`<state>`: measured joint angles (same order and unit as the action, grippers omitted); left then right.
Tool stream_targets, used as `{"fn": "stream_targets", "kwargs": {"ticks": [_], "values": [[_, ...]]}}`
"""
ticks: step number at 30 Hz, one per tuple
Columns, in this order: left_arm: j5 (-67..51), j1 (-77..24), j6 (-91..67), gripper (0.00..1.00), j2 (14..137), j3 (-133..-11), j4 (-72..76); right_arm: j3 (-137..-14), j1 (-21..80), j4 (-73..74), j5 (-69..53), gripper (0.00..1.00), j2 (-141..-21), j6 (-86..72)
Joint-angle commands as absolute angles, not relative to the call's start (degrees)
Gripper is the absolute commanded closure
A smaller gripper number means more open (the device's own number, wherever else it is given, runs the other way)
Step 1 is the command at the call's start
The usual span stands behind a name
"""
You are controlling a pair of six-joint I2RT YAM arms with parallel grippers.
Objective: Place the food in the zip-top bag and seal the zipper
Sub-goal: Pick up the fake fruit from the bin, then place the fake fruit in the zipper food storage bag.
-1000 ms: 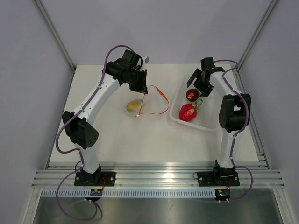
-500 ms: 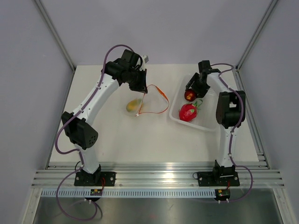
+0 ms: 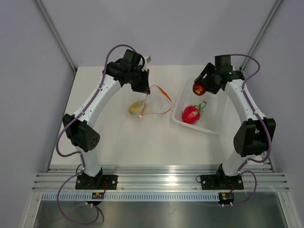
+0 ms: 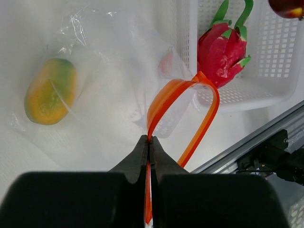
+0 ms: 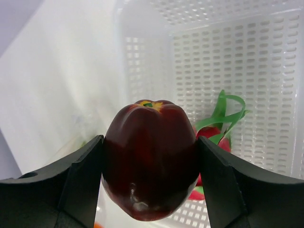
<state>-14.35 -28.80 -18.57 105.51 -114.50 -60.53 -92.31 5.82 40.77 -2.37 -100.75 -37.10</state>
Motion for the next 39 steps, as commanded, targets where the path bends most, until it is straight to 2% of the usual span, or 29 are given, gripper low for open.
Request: {"fn": "stream_targets", "kwargs": {"ticks": [1,11,16,21,24,25,28,33,36,39], "values": [[-15.7,-28.9,-18.9,1.0,106.2,-118.8,-59.8,-90.9,10.1,40.0,-2.8,0.57,-93.0,-36.3],[-16.5,-28.9,-19.1,1.0,107.5,-120.2,-60.0,-93.3,27.8,41.3,-1.9,0.57,-89.3,-41.6],[-17.1,-29.1,-19.2,1.0,108.2,-121.3,-60.1,-100.5,32.8,43.5,-1.1,0.56,-96.0,-40.7],[-16.9,-29.3,-19.2,1.0,108.0,-122.2,-60.6,-101.2,33.5,41.5,-1.2,0.55,-99.7,-41.4],[-16.7,-29.3,-19.2,1.0,107.8,-122.1,-60.4,-102.0,33.5,41.8,-1.8,0.32,-101.4,-40.5],[-16.7,-29.3,-19.3,1.0,107.8,-122.1,-60.3,-102.1,33.4,42.0,-2.0,0.12,-101.7,-40.3],[-16.4,-29.3,-19.5,1.0,107.8,-122.1,-60.2,-102.4,33.5,42.7,-1.4,0.0,-100.7,-39.6],[-16.2,-29.3,-19.9,1.0,108.2,-121.9,-59.9,-101.8,33.5,45.3,5.8,0.02,-96.3,-37.0],[-16.1,-29.3,-20.0,1.0,108.4,-121.6,-59.5,-99.9,32.7,47.7,10.4,0.12,-93.8,-37.0],[-16.0,-29.3,-20.1,1.0,108.5,-121.4,-59.4,-94.9,29.2,49.1,11.3,0.13,-91.2,-38.8]]}}
